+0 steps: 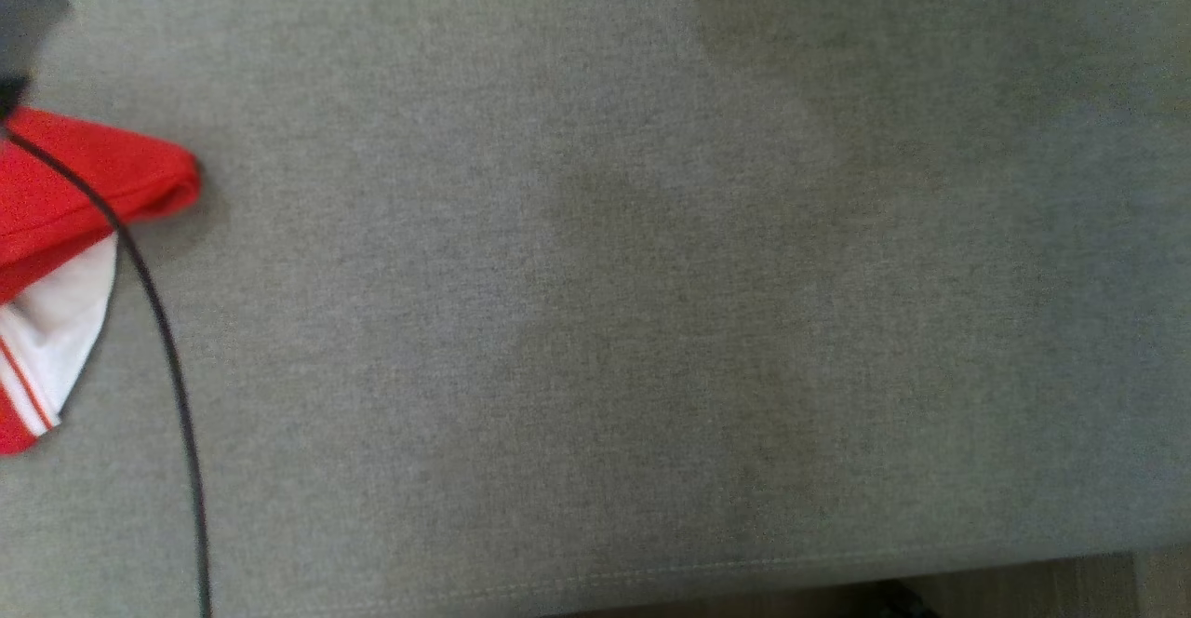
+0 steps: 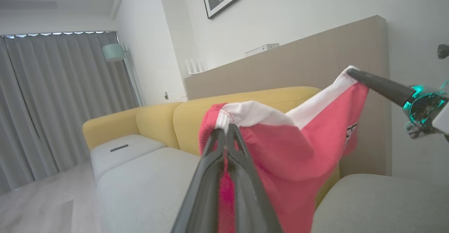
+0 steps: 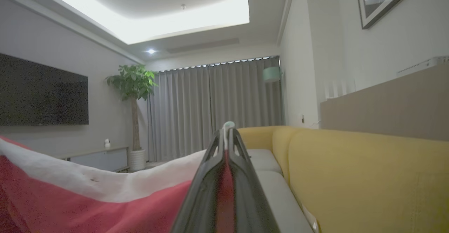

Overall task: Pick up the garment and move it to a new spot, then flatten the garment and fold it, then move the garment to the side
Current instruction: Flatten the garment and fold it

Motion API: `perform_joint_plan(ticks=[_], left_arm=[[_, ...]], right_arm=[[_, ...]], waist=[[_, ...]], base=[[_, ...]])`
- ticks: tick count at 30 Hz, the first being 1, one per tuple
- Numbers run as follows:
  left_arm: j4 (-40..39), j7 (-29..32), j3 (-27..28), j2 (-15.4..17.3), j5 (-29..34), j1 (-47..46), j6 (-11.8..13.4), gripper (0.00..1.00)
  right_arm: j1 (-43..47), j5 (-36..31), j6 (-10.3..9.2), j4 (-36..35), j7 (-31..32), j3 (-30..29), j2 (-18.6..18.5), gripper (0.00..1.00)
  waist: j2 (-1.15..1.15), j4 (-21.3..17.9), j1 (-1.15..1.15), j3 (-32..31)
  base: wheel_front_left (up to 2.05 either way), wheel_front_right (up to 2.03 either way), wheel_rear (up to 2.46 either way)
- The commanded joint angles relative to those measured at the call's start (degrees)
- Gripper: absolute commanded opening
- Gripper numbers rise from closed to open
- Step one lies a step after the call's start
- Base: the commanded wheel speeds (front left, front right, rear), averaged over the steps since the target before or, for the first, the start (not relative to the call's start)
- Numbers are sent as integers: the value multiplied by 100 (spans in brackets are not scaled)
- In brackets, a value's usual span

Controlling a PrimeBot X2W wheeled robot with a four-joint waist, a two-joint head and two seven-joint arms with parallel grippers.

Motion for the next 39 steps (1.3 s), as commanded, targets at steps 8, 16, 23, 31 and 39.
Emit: perform_joint_plan(ticks=[8,16,23,31,39], left_arm=[[-1411,-25,829,182,1141,2343,7,0],[-2296,-25,713,255,1434,5024,7,0],[-2203,-26,312,60,1785,6523,7,0],[-1894,-26,139,149,1688,7932,7,0],[-2044,-26,484,115,1620,8570,7,0]], right_arm=[[1909,7,43,-972,-73,503,-150,0],[4323,-167,43,-2079,-76,-288,-115,0],[6126,-286,43,-2643,-58,-827,-14,0],[7944,-393,43,-3500,490,-1495,339,0],[9070,-551,43,-4397,962,-2156,878,0]], waist=[[0,51,-2,5],[0,102,-2,-838],[0,5,-2,-1598],[0,-120,-2,-2178],[0,27,-2,-2330]], base=[[0,0,0],[0,0,0],[0,0,0],[0,0,0],[0,0,0]])
